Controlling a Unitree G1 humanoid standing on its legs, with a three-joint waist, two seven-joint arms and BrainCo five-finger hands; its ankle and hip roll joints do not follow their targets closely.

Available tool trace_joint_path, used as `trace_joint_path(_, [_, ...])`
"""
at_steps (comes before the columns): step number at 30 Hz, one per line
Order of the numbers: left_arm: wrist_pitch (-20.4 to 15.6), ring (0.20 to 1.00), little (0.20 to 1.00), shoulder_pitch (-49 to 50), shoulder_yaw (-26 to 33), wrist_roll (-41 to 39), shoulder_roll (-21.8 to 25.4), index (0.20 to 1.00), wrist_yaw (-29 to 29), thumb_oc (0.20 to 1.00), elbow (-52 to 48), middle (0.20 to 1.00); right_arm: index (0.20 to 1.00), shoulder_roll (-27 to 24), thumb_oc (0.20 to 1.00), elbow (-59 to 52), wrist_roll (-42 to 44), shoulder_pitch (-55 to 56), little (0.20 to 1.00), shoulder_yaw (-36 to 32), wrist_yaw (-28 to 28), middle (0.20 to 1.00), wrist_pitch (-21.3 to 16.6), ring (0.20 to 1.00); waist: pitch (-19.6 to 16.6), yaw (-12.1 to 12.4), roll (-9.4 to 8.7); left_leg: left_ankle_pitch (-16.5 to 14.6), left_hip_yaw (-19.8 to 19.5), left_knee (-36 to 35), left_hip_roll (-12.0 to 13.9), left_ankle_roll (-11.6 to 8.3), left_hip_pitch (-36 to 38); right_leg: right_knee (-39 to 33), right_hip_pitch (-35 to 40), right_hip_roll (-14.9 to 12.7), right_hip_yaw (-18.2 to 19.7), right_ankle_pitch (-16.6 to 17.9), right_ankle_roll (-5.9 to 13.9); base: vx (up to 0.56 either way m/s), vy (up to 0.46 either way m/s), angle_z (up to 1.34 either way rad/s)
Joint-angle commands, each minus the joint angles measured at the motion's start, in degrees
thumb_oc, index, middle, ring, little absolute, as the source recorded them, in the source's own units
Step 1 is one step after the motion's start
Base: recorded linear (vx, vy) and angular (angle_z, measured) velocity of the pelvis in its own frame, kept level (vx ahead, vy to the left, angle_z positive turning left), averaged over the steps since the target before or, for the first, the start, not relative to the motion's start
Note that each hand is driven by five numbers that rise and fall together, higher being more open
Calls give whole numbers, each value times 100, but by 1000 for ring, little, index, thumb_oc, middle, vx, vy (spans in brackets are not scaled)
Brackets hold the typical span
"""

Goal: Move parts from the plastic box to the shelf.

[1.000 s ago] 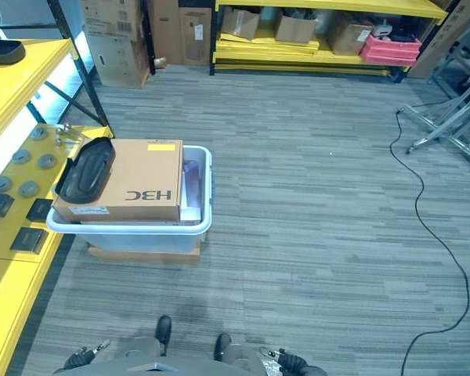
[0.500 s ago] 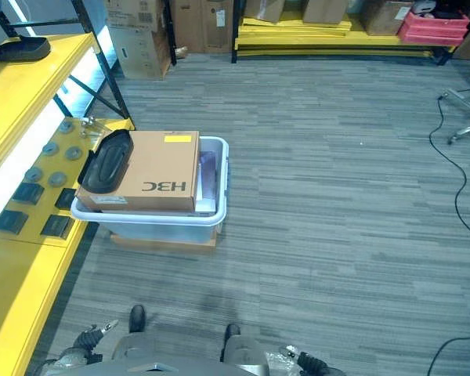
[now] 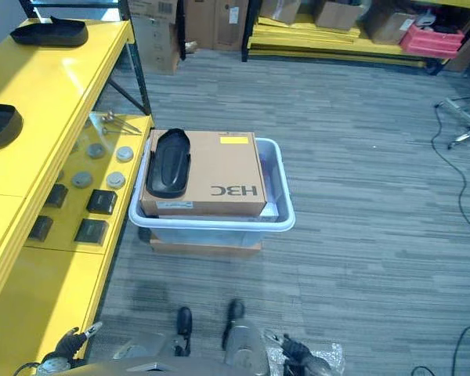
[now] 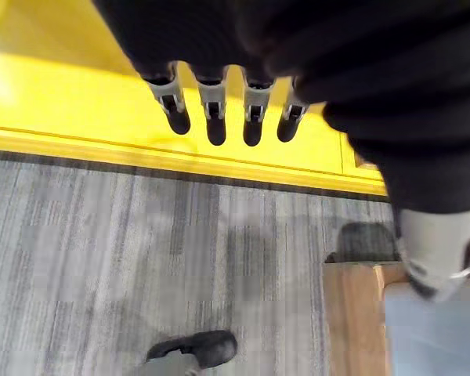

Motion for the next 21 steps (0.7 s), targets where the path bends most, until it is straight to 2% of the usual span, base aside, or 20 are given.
trace_joint_path(1, [-50,1000,1000,-174,70,-39,53,1000,0,1000,-151,1000,1000,-53,1000,198,403,-174,1000,64,-153,1000,-36,1000,86,107,-172,-126,-694,198,561,4,-301,-883,734,-281,150,559,222,119,-80,18])
trace_joint_path(7, [-60,1000,1000,-22,-66,350,-77,1000,40,1000,-269,1000,1000,-32,1000,-77,874,-34,1000,-257,-769,1000,-403,1000,-75,167,-243,-119,-512,-3,710,-80,-98,-1165,1093,-290,-25,537,238,131,-63,12])
trace_joint_path(8, [-55,1000,1000,80,-89,383,-44,1000,117,1000,-341,1000,1000,-89,1000,-448,1476,-62,1000,-419,-1166,1000,-861,1000,-76,204,-247,-126,-515,-20,757,-99,-40,-1167,1170,-296,-61,523,247,154,-78,15])
trace_joint_path(9, [-103,1000,1000,223,-48,366,7,1000,150,1000,-380,1000,1000,-142,1000,-1083,2046,-95,1000,-620,-1519,1000,-1075,1000,-73,216,-247,-134,-512,1,793,-109,-16,-1127,1201,-305,-78,490,234,146,-59,3])
trace_joint_path(10, [-121,1000,1000,303,24,397,35,1000,132,1000,-391,1000,1000,-174,1000,-1519,2189,-96,1000,-754,-1722,1000,-1163,1000,-79,211,-240,-143,-494,1,804,-108,-5,-1109,1207,-312,-78,467,230,103,0,-7])
trace_joint_path(11, [-133,1000,1000,374,87,405,66,1000,108,1000,-383,1000,1000,-195,1000,-1928,2224,-100,1000,-876,-1939,1000,-1370,1000,-79,209,-230,-149,-484,1,813,-103,4,-1088,1210,-321,-82,445,222,87,37,-8])
trace_joint_path(13, [-197,1000,1000,546,207,410,130,1000,61,1000,-362,1000,1000,-374,1000,-2763,2155,-247,1000,-1258,-2320,1000,-1387,1000,-72,250,-196,-158,-491,0,826,-99,6,-1043,1224,-344,-117,388,229,79,48,0])
trace_joint_path(16, [-255,1000,1000,661,301,433,184,1000,10,1000,-322,1000,1000,-767,1000,-3543,1620,-574,1000,-1632,-3024,1000,-1718,1000,-64,357,-170,-143,-544,-36,810,-96,-22,-1031,1231,-359,-167,348,250,46,41,25])
trace_joint_path(17, [-249,1000,1000,680,333,432,195,1000,-14,1000,-317,1000,1000,-902,1000,-3787,1441,-680,1000,-1734,-3225,1000,-1723,1000,-58,387,-159,-137,-564,-49,803,-101,-32,-1026,1227,-365,-184,335,261,50,68,13])
trace_joint_path(19, [-230,1000,1000,734,378,419,190,1000,-48,1000,-337,1000,1000,-1199,1000,-4570,1080,-1013,1000,-1871,-3646,1000,-1453,1000,-43,477,-134,-117,-620,-69,790,-110,-78,-1038,1218,-380,-227,311,267,35,82,3])
trace_joint_path(21, [-224,1000,1000,743,386,424,170,1000,-78,1000,-342,1000,1000,-1359,1000,-4868,934,-1256,1000,-1805,-3699,1000,-1238,1000,-17,559,-120,-107,-674,-63,769,-119,-130,-1054,1205,-393,-251,297,264,9,82,0])
